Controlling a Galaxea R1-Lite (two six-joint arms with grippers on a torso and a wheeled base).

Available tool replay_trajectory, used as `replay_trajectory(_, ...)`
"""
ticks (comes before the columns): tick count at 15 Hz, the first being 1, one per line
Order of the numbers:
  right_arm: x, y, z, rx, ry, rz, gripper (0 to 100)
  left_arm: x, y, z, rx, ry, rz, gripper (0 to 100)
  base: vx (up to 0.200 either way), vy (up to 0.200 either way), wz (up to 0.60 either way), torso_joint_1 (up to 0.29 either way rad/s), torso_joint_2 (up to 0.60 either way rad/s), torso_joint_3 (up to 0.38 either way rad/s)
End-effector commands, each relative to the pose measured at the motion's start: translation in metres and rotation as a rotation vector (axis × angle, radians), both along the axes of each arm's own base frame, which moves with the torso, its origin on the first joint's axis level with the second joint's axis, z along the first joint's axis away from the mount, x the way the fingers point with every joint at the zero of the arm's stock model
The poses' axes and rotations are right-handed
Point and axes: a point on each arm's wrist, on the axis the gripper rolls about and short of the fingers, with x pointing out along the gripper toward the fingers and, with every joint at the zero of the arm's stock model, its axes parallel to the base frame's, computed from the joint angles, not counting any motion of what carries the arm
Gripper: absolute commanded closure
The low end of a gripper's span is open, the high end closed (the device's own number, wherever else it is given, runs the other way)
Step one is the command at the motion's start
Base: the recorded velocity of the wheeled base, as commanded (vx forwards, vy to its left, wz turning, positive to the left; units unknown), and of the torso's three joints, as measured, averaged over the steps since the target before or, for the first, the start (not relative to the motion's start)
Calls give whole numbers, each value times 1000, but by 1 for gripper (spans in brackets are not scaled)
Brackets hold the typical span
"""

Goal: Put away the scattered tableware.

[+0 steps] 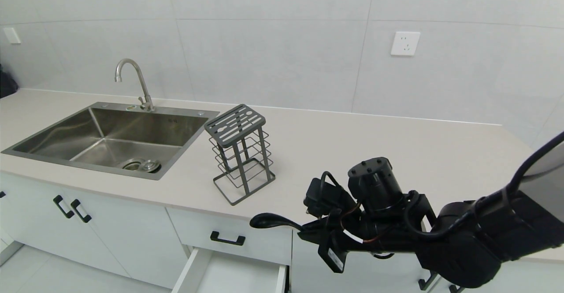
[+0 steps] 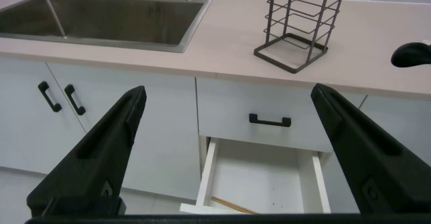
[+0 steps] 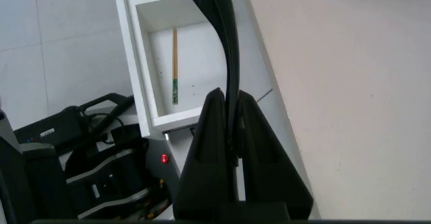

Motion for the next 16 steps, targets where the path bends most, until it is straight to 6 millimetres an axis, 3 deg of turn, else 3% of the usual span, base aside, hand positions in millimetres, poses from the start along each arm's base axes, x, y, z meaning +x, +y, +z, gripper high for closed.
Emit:
replay_trajectory(1, -10, 5, -5, -11, 11, 32, 100, 0, 0, 0, 0, 1, 0, 0, 0, 0, 0, 0, 0, 0)
replay_trajectory(16, -46, 71, -49, -40, 145, 143, 100, 0, 0, 0, 0, 1, 0, 0, 0, 0, 0, 0, 0, 0)
